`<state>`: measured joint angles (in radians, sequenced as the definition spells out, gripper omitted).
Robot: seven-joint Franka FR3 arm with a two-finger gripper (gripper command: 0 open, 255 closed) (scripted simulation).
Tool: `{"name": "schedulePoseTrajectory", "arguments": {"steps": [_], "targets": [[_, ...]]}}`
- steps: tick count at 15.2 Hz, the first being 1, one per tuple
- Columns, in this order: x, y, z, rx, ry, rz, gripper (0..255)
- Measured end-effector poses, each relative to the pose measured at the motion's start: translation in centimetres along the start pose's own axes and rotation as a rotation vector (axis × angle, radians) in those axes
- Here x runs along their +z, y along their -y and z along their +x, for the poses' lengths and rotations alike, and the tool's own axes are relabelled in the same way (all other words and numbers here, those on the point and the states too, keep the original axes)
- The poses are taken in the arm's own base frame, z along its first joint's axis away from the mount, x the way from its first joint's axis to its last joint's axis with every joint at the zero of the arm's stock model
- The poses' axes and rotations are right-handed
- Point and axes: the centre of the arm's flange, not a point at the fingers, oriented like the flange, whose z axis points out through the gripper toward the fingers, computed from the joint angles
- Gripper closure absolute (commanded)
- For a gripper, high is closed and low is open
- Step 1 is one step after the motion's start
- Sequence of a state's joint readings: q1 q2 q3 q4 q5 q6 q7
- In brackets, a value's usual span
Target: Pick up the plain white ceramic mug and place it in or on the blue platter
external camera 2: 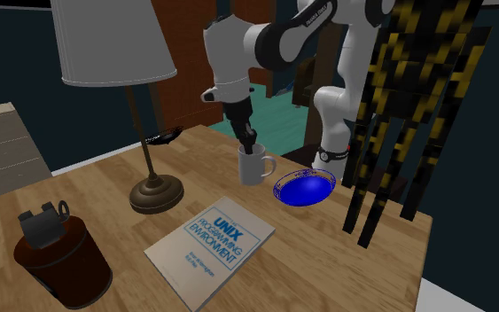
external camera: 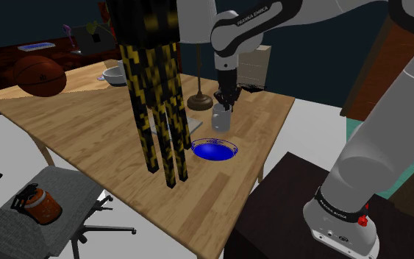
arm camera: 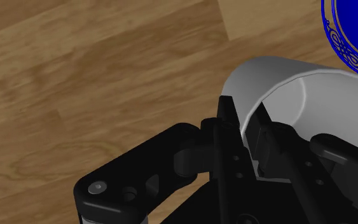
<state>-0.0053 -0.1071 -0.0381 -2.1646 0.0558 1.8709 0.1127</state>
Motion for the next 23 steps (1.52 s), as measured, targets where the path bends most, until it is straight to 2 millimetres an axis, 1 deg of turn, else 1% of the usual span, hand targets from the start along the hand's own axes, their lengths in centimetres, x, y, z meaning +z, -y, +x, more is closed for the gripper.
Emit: {"name": "schedulePoseTrajectory", "arguments": {"steps": [18, 20, 21, 23], "targets": [[-9.3, 0.3, -1.8, 0.000, 0.000, 0.000, 255], [-9.9, 1.4, -2.8, 0.000, 0.000, 0.000, 255], [-9.6, 2.3, -3.5, -0.001, 0.000, 0.000, 255], [-10.1, 4.4, -5.4, -0.001, 0.000, 0.000, 255]]}}
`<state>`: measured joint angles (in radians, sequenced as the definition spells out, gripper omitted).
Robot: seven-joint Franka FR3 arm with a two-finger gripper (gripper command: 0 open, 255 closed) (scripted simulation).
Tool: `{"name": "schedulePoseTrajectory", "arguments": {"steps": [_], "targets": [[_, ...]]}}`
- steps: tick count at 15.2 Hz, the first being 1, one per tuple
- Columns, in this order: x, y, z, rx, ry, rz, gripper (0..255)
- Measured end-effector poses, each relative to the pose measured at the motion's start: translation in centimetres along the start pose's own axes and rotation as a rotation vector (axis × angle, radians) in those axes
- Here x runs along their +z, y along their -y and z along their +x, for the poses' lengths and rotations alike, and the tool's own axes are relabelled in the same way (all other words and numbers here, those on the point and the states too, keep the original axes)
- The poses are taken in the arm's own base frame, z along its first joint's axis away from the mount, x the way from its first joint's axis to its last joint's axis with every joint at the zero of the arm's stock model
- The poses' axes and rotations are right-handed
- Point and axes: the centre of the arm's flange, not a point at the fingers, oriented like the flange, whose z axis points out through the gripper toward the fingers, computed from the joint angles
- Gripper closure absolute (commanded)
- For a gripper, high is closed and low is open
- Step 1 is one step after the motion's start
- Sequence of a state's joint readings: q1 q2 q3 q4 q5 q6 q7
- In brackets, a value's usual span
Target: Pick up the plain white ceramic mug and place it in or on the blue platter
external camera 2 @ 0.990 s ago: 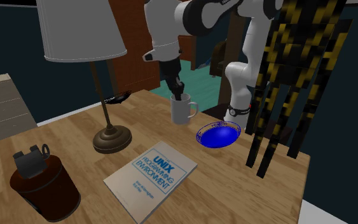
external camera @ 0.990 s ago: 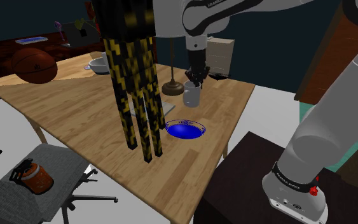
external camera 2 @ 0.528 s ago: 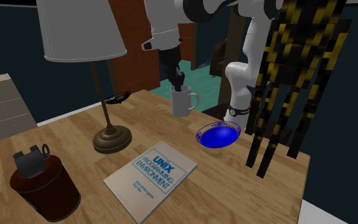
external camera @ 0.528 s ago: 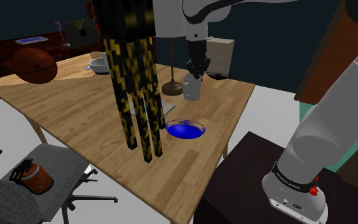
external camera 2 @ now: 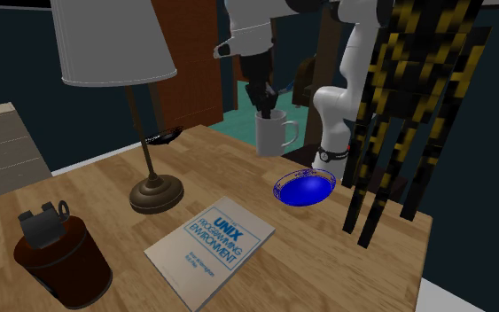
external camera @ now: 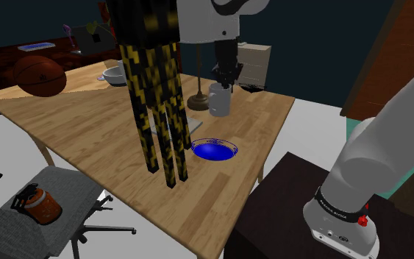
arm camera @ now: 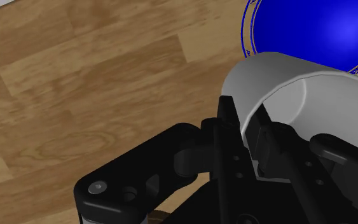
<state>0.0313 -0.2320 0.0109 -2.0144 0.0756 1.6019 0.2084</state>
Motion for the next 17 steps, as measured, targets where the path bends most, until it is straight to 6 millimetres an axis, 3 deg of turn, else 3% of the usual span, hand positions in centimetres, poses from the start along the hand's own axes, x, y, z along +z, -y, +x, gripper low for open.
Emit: {"name": "schedulePoseTrajectory", "arguments": {"steps": [10, 13, 17], "targets": [[-0.8, 10.2, -8.4, 0.000, 0.001, 0.000, 255], [0.1, 11.2, -9.2, 0.001, 0.001, 0.000, 255], [2.0, 11.2, -8.7, 0.001, 0.001, 0.000, 255]]}}
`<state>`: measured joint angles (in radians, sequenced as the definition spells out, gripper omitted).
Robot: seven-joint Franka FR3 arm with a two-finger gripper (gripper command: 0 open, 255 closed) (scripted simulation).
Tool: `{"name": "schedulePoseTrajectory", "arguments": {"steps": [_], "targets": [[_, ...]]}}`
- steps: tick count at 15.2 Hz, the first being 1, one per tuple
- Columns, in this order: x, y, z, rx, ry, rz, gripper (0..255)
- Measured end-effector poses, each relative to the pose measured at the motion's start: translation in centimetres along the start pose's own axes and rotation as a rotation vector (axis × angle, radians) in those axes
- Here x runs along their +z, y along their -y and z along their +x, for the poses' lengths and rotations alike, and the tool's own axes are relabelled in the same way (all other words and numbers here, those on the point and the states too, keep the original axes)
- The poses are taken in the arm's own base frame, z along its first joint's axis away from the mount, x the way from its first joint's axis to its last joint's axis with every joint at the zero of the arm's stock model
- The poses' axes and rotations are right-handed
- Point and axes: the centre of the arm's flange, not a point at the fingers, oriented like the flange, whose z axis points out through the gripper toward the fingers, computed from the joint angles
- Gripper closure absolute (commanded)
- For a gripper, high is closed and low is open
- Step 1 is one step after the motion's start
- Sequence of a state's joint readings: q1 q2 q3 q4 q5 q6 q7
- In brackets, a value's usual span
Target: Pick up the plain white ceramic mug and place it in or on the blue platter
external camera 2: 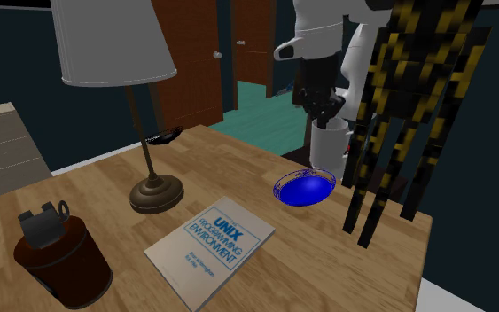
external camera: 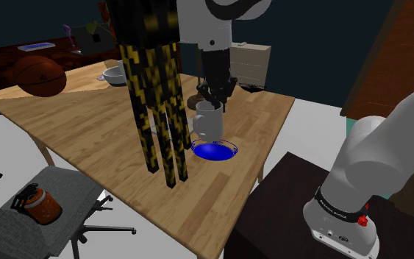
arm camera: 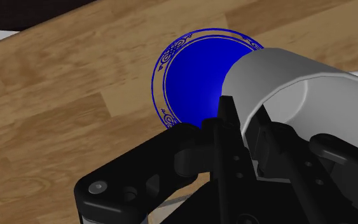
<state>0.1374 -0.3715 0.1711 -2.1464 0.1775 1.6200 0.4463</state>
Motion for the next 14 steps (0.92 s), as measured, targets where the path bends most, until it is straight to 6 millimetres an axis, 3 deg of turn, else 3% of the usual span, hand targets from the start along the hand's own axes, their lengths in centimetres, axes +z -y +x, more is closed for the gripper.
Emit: {"name": "schedulePoseTrajectory", "arguments": {"steps": [14], "targets": [[7.4, -0.4, 1.5, 0.000, 0.000, 0.000, 255]]}}
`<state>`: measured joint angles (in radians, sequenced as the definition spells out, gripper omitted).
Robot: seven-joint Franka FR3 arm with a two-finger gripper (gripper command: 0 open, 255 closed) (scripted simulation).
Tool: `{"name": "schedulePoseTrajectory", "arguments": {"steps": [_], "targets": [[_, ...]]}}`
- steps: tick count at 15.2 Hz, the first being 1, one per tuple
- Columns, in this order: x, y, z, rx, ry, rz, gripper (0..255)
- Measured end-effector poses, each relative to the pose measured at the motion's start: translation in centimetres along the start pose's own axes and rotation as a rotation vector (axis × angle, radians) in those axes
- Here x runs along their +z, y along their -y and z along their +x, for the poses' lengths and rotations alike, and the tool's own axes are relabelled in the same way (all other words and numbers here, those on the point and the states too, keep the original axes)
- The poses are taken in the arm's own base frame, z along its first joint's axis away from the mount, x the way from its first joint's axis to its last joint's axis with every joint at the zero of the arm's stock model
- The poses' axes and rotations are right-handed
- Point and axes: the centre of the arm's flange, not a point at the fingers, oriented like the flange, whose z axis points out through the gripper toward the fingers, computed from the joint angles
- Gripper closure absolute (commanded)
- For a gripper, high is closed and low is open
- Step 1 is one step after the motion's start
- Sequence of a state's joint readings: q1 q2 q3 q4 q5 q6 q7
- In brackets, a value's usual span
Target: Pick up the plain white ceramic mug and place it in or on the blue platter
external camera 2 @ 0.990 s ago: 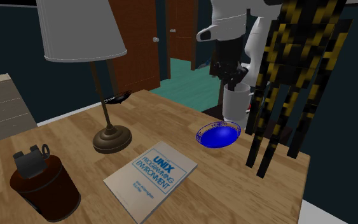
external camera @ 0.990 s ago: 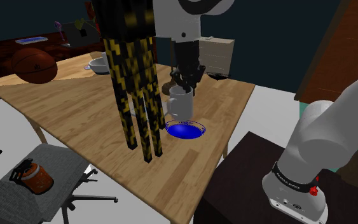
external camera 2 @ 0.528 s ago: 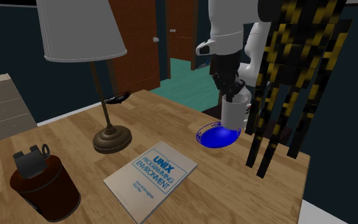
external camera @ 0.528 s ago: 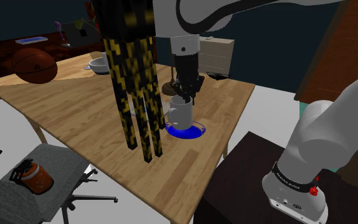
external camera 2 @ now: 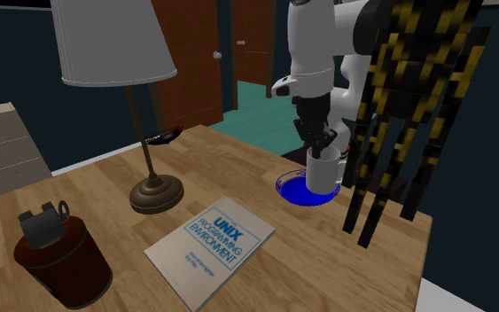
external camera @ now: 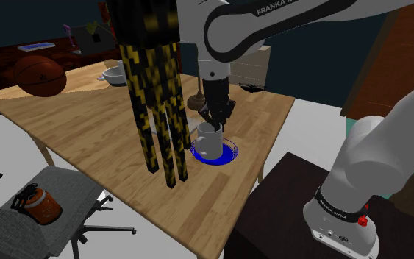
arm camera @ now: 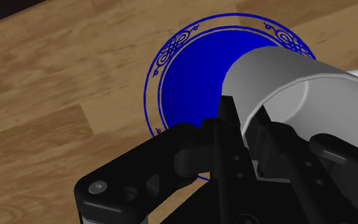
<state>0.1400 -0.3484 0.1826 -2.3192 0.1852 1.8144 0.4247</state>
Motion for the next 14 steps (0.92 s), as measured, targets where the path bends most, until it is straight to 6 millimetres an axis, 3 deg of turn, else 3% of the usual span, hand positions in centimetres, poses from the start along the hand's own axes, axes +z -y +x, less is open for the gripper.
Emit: {"name": "schedulePoseTrajectory", "arguments": {"steps": [6, 7, 14], "targets": [[0.47, 0.07, 0.00, 0.000, 0.000, 0.000, 255], [0.47, 0.07, 0.00, 0.000, 0.000, 0.000, 0], [-0.10, 0.12, 0.06, 0.000, -0.001, 0.000, 0]]}}
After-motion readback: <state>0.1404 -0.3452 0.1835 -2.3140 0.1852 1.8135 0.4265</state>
